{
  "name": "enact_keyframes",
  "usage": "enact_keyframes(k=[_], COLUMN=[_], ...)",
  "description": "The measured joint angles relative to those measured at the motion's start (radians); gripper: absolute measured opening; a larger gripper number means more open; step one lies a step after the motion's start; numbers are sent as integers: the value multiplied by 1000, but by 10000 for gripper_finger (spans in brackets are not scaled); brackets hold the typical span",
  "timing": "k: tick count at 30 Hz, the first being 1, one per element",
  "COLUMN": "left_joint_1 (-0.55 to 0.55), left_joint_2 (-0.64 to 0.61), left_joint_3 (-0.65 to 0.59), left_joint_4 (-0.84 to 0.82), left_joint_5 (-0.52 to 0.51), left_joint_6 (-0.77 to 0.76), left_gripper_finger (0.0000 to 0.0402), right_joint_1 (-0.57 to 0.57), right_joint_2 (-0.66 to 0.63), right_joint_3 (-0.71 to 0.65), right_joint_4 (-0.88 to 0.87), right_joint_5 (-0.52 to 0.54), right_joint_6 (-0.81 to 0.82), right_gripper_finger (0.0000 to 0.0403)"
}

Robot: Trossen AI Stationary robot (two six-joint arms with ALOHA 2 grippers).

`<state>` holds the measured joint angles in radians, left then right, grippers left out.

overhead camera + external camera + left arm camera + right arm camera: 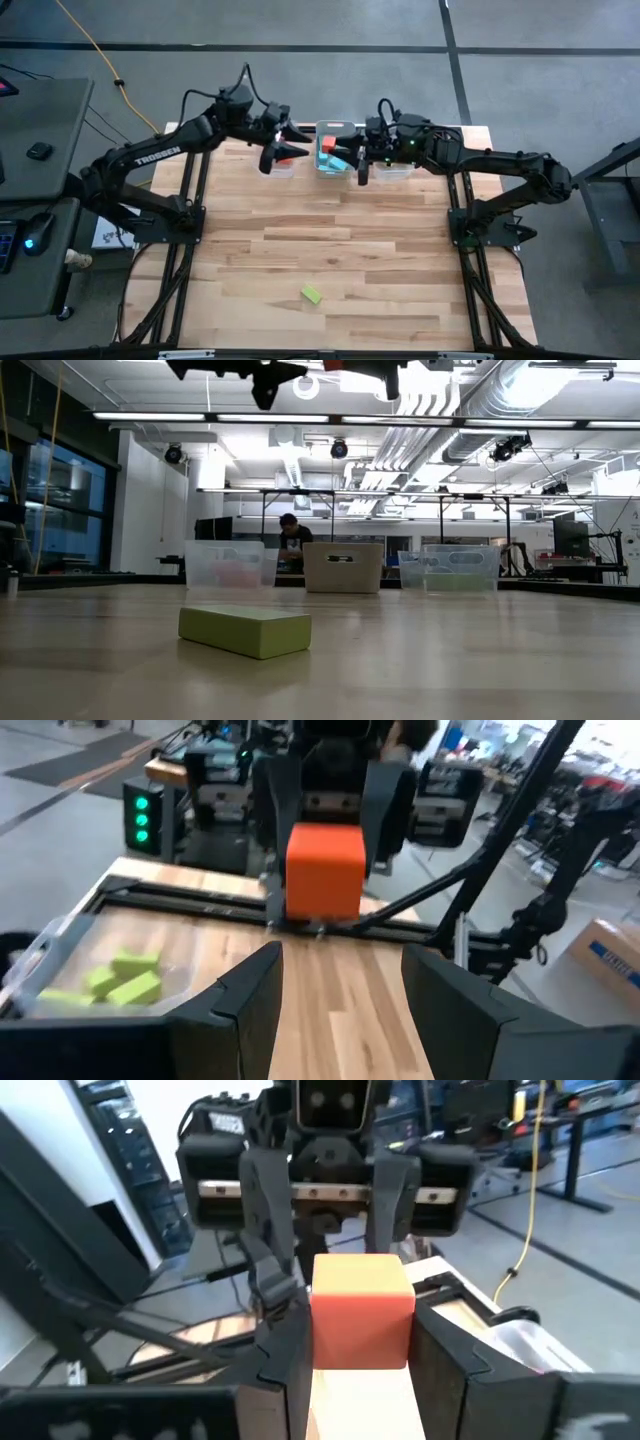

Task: Sort & place blocks by color
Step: Put the orange block into the left transparent bin

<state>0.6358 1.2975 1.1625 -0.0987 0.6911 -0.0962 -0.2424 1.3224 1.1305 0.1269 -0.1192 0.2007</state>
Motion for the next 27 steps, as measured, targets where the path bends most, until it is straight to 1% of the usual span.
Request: enact_keyframes(k=[3,8,13,19,24,27], left_joint_1=[-12,-23,-35,-40,-40,-40], left_joint_2=[26,69,98,120,121,121], left_joint_3=[0,0,0,-1,-1,-1], left_joint_4=[58,102,119,117,112,113], left_joint_5=[0,-4,-2,-1,2,29], left_joint_6=[-33,-58,-58,-57,-43,-43], left_gripper_finger=[182,182,182,182,182,182], right_joint_1=[0,0,1,1,1,-1], right_joint_2=[0,0,1,31,38,38], right_joint_3=[0,0,0,2,2,2], right_joint_4=[-17,-59,-97,-120,-123,-121], right_joint_5=[-17,-43,-54,-74,-60,-57], right_joint_6=[-1,-5,-26,-26,-26,-25], right_gripper_finger=[109,109,109,109,109,109])
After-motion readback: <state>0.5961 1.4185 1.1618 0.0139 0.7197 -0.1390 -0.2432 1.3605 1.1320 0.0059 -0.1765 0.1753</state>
